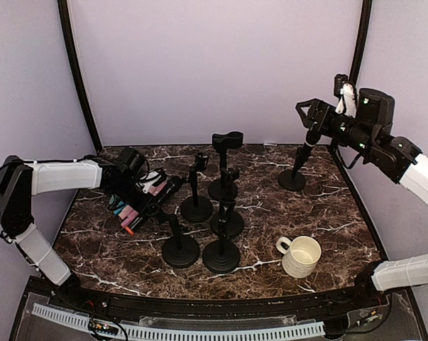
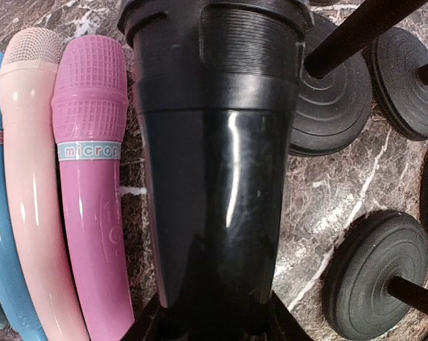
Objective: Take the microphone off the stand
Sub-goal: Place the microphone at the center of the board.
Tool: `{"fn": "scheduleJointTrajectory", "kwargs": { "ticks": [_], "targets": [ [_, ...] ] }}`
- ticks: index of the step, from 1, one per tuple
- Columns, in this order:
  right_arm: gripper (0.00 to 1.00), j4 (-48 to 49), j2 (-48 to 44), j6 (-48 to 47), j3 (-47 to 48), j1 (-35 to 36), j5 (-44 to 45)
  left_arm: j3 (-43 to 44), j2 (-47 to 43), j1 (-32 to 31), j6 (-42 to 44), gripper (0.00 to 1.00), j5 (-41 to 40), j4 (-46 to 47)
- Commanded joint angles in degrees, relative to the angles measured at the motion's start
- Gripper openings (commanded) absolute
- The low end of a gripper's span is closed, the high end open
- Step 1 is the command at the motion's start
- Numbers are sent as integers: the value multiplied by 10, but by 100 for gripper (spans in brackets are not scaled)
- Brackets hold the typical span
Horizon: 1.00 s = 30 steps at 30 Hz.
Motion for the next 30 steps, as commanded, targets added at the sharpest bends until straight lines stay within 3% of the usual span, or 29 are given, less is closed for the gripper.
{"fn": "scheduleJointTrajectory", "kwargs": {
  "ticks": [1, 5, 15, 19, 24, 30],
  "targets": [
    [86, -8, -13, 1, -5, -4, 24, 38, 23, 0, 24, 20, 3, 14],
    [86, -16, -14, 0, -5, -5, 34, 50, 57, 0, 27, 23, 9, 7],
    [86, -21, -15, 1, -5, -8, 33, 75, 100, 0, 29, 31, -75, -4],
    [86, -22, -17, 2, -5, -9, 32, 77, 110, 0, 39, 37, -103, -8],
    [86, -24, -19, 2, -4, -10, 33, 75, 116, 0, 45, 53, -117, -6],
    [86, -34, -23, -1, 4, -10, 33, 72, 109, 0, 46, 59, -118, -1]
  ]
}}
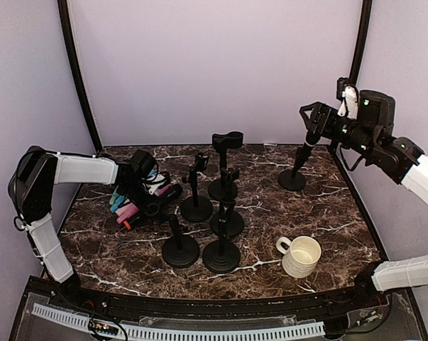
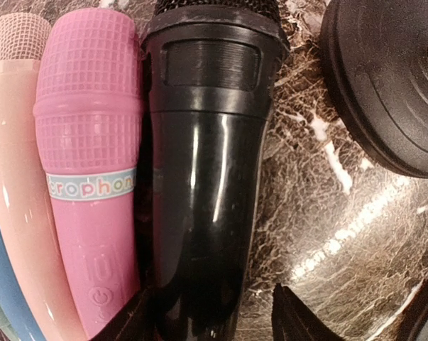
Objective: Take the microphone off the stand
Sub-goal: Place the microphone at the center of the board.
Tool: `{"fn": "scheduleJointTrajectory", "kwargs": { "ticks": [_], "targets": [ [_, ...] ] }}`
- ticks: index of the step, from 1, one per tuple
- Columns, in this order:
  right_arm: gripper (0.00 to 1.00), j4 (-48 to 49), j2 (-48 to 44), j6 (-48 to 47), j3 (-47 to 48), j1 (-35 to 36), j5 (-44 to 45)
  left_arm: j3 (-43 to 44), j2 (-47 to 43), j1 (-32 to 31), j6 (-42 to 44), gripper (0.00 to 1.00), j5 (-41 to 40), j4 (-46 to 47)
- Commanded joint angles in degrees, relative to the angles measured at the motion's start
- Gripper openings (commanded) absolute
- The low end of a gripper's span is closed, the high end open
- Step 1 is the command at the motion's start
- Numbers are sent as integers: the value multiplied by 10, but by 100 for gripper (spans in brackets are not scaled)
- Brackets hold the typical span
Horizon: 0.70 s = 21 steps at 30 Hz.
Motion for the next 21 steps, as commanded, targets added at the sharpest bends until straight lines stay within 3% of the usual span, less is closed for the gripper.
{"fn": "scheduleJointTrajectory", "kwargs": {
  "ticks": [1, 6, 12, 21],
  "targets": [
    [86, -2, -16, -2, 6, -4, 9, 9, -11, 0, 6, 59, -8, 1],
    [87, -22, -23, -14, 12, -5, 26, 11, -43, 0, -6, 61, 8, 12],
    [96, -81, -6, -34, 33, -22, 64, 18, -115, 0, -37, 73, 34, 32],
    [99, -139, 101, -70, 97, -82, 57, 35, -220, 0, -66, 82, 43, 40]
  ]
}}
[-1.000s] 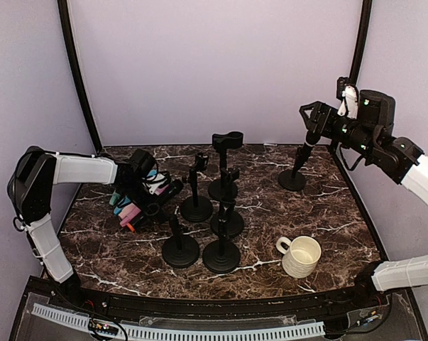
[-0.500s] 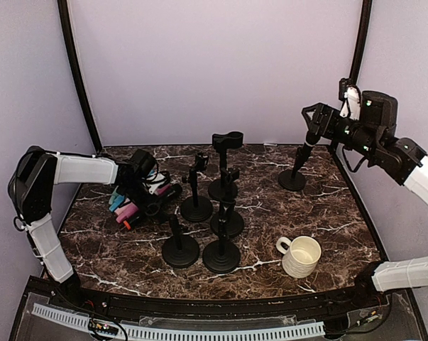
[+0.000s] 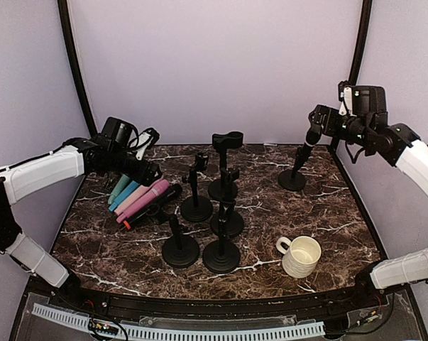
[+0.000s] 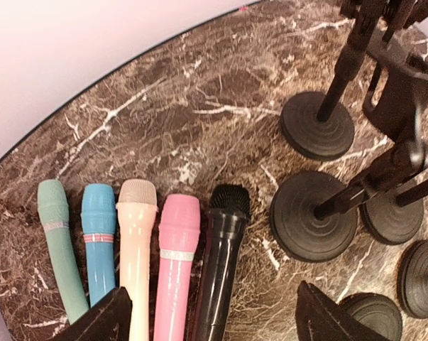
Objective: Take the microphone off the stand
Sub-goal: Place the microphone at the center of the board, then move the microphone stand with the microphone to the center of the board.
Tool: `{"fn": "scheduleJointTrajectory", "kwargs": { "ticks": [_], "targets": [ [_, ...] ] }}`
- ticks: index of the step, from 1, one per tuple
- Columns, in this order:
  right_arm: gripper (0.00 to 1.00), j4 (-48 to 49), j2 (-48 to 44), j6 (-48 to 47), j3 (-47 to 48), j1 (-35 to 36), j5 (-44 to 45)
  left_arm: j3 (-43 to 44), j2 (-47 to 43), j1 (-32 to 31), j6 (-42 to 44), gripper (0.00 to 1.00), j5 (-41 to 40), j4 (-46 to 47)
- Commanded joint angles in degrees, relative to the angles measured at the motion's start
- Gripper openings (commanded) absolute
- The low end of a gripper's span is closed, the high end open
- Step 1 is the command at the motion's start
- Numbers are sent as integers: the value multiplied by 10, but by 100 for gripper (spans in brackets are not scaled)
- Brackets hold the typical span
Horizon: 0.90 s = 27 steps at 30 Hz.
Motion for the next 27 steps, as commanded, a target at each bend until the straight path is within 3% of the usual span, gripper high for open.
{"fn": "scheduleJointTrajectory", "kwargs": {
  "ticks": [1, 5, 11, 22, 27],
  "targets": [
    [99, -24, 57, -28, 39, -21, 10, 12, -43, 0, -21, 83, 14, 3],
    [97, -15, 100, -42, 57, -30, 15, 2, -71, 0, -22, 83, 14, -3],
    [86, -12, 155, -51, 85, -33, 24, -23, -94, 1, -18, 83, 15, -6],
    [55, -12, 155, -46, 72, -33, 9, -31, -116, 0, -16, 83, 8, -14],
    [34, 3, 134, -58, 51, -33, -7, -24, -119, 0, -12, 83, 15, -15]
  ]
}}
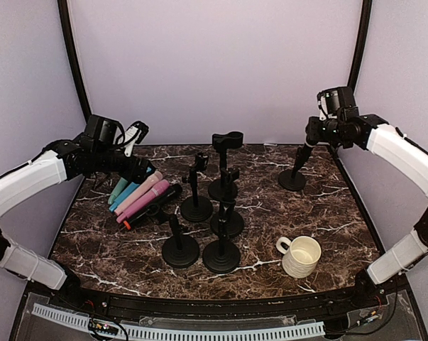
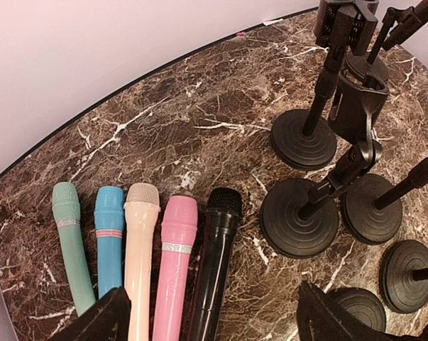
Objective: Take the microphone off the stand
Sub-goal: Move the microphone stand with the microphone to the center of the board.
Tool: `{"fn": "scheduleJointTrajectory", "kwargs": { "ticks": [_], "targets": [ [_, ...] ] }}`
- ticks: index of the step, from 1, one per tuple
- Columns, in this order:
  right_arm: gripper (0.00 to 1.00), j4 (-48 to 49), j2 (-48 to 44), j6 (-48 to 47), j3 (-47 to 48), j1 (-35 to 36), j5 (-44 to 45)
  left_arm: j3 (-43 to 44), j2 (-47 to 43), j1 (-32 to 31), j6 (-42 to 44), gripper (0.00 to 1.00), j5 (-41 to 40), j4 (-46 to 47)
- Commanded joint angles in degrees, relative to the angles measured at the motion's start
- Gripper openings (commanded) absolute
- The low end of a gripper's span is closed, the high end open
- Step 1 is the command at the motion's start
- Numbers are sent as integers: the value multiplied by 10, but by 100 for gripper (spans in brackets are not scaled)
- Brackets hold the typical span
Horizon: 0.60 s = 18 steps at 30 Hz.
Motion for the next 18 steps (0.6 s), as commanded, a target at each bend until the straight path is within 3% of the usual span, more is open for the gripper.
{"fn": "scheduleJointTrajectory", "kwargs": {
  "ticks": [1, 6, 13, 18],
  "targets": [
    [31, 36, -37, -17, -17, -2, -30, 3, -22, 0, 4, 83, 9, -8],
    [20, 63, -68, -68, -15, -3, -121, 25, -33, 0, 29, 83, 58, -13],
    [20, 66, -99, -165, -9, -2, -359, 82, -43, -11, 88, 81, 197, -11],
    [18, 84, -114, -182, -44, -1, -446, 119, -18, -56, 102, 82, 228, 2]
  ]
}}
